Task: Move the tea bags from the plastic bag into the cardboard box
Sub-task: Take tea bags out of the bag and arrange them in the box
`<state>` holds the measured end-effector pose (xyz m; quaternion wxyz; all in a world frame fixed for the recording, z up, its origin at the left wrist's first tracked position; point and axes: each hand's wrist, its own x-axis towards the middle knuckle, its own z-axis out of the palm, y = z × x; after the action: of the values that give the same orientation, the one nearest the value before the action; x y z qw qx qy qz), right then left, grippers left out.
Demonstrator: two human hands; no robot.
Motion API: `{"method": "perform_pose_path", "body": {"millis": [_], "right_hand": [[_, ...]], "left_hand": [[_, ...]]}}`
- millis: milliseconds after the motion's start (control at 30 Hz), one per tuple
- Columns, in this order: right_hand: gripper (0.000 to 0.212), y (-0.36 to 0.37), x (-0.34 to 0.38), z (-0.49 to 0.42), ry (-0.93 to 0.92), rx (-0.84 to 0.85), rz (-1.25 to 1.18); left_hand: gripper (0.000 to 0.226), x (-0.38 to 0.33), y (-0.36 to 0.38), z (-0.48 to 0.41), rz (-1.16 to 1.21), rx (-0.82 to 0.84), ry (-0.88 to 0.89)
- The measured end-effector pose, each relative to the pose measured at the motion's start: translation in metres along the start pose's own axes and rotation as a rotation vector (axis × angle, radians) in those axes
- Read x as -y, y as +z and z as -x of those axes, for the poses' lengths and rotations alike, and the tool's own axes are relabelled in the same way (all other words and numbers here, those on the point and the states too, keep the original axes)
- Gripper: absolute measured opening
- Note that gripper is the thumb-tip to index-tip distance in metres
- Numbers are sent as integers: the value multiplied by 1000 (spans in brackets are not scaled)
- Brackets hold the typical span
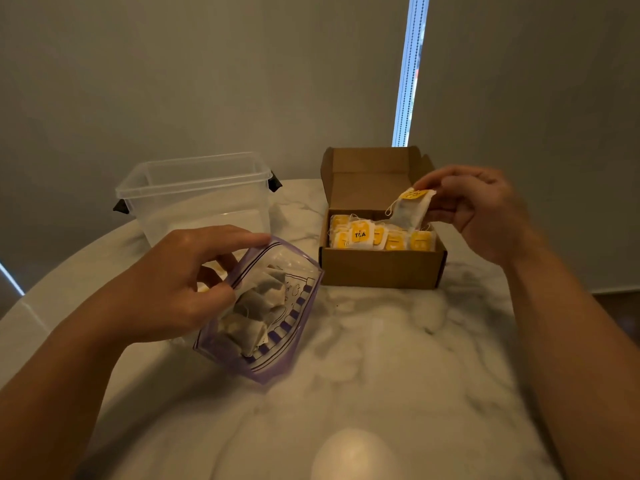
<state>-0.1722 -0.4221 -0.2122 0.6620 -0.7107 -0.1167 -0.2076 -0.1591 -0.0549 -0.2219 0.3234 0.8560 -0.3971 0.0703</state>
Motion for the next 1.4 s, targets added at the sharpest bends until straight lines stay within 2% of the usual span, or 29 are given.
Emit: {"method": "perform_pose_path", "body": {"millis": [100,267,433,600,833,1000,1100,1200,1300,1400], "right_hand": [[5,-2,-8,-1,-39,-73,350],[19,-1,-14,-5,-28,7,706],[21,2,-13,-7,33,132,873],[22,3,-19,-14,29,81,1084],[21,5,-15,-11,11,28,1153],[15,22,0,4,-118,-15,990],[10,52,20,20,-233,104,840],[11,88,32,38,-305,313,709],[17,120,29,53,-293,534,742],[20,144,16,61,-312,632,834]], "left_hand": [[62,1,1,0,3,0,3],[62,-1,1,0,7,-1,24],[62,0,1,-1,20,-7,35],[61,1,1,-1,17,-8,44],[65,-5,0,-3,-9,-24,37],[66,-7,0,-1,-26,-44,35],[65,-8,1,-1,-28,-46,28],[65,-8,1,0,-47,-50,23],[65,-9,1,0,-67,-57,28],[65,-9,1,0,-69,-69,41]]}}
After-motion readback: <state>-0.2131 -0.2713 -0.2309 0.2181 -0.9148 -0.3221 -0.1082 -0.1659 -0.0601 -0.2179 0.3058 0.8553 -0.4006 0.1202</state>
